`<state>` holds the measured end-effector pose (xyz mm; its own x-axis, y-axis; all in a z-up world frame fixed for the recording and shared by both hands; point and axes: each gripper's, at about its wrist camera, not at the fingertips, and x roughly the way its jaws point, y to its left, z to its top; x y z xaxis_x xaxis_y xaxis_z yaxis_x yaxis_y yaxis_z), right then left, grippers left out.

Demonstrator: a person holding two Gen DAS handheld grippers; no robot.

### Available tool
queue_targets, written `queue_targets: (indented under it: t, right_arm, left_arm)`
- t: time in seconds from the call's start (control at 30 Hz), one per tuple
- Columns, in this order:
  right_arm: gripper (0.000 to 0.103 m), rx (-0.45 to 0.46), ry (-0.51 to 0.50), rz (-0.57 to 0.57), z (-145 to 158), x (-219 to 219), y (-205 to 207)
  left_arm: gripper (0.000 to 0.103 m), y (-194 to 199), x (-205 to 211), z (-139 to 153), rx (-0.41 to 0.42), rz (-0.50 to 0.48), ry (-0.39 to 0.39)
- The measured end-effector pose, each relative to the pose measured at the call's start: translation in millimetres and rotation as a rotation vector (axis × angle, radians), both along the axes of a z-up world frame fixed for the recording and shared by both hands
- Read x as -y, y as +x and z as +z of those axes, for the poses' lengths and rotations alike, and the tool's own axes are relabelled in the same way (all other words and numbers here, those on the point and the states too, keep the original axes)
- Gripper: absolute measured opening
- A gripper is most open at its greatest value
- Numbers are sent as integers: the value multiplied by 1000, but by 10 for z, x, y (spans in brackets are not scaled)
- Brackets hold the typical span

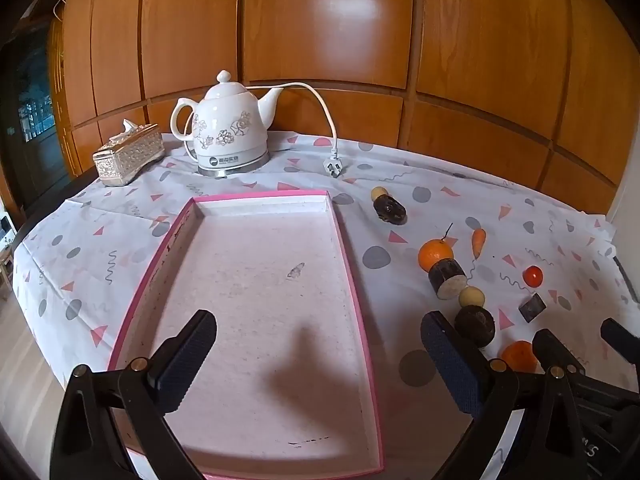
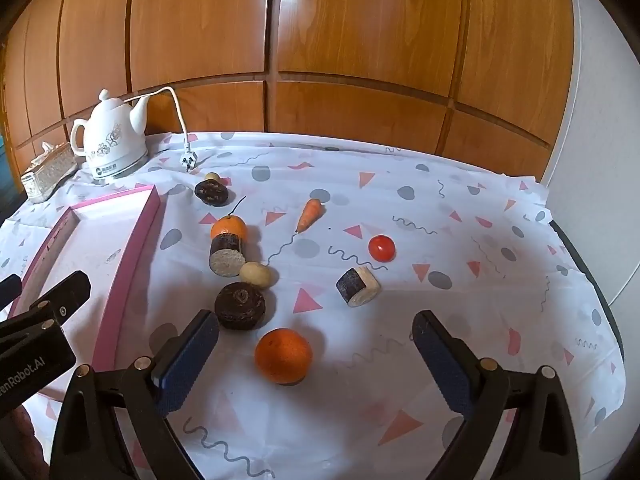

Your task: Organize fruits

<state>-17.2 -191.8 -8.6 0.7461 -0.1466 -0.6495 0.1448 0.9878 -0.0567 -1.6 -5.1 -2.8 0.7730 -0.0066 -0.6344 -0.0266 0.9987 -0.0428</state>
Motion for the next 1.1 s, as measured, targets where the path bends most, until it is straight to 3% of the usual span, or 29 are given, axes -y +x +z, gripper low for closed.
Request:
queue_targets:
  t: [0.67, 1.1]
  right_arm:
    - [99, -7, 5, 0, -14, 1, -22]
    - [99, -29, 47, -9, -66, 131, -18]
  left_arm:
    - [103, -6, 56, 8, 0, -10, -1]
    - [103, -46, 242, 24, 19, -83, 37]
